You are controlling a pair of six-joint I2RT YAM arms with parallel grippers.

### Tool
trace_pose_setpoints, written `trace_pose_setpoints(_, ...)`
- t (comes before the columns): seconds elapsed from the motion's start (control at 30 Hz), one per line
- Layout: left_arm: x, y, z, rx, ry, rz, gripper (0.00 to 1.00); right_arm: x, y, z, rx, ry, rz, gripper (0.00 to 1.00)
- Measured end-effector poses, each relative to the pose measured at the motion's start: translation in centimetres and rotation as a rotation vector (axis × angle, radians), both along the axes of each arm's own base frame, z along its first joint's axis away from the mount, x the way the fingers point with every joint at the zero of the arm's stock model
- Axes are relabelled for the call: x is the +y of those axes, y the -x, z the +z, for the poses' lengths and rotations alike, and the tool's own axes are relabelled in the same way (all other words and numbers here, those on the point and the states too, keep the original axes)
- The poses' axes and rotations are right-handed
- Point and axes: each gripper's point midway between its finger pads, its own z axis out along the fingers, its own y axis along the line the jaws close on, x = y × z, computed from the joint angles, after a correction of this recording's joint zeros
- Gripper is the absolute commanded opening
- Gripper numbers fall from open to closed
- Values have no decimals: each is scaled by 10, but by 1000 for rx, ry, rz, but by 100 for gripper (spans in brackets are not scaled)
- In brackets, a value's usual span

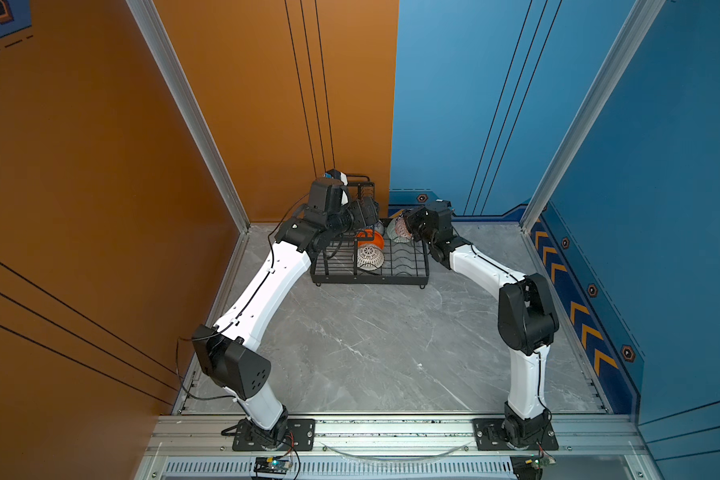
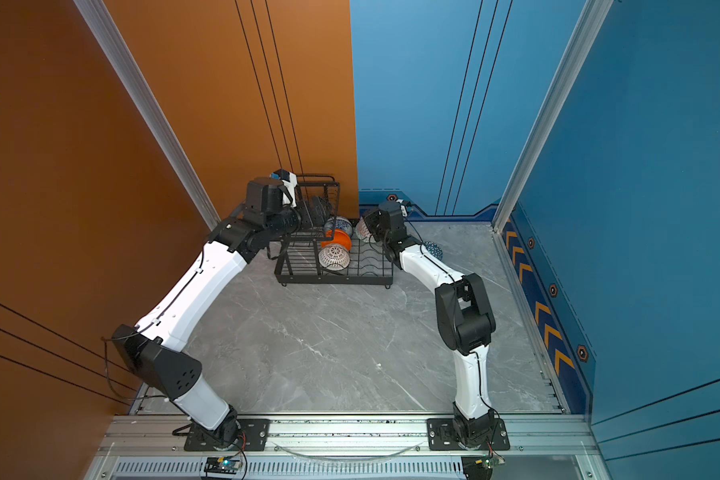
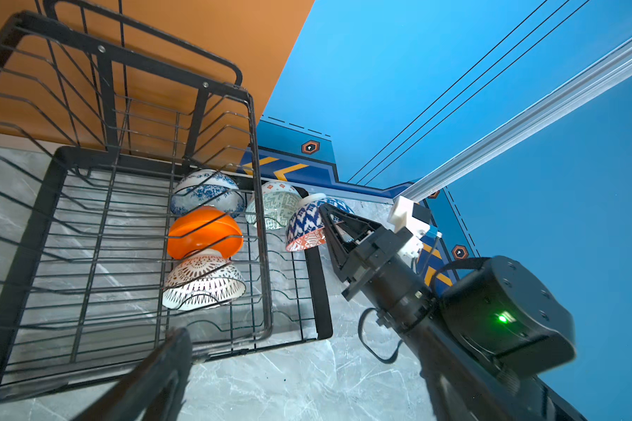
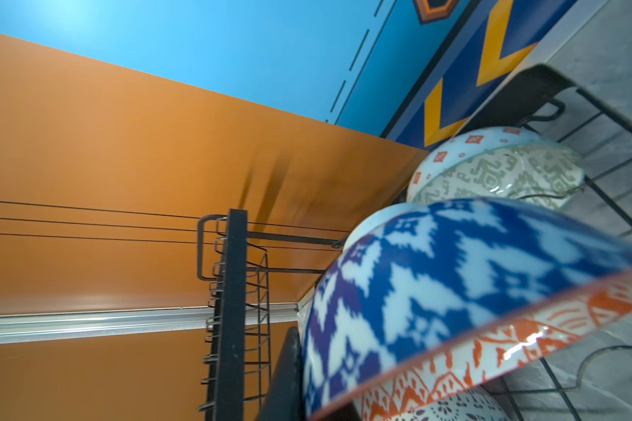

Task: Load the bowls into the dish rack
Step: 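Lower the orange-patterned bowl into the rack beside the green bowl while the left gripper withdraws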

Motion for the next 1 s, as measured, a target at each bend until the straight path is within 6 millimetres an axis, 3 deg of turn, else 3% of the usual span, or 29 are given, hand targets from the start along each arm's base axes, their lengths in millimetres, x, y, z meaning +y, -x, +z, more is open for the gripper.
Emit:
trace_pose_setpoints(0.27, 7, 5, -9, 36, 8, -10, 98, 6, -10, -47, 42, 37, -19, 0)
trace_pose_setpoints(0.57, 13, 4, -10, 46, 22, -15, 98, 5, -18, -53, 6, 37, -44, 0)
trace_pose_setpoints(0.9, 14, 4, -10, 48, 27, -22, 98, 7, -25, -84, 22, 46, -48, 0)
trace_pose_setpoints(1.0, 13, 4, -10, 49, 30, -26, 98, 9, -26, -83, 10, 41, -47, 0)
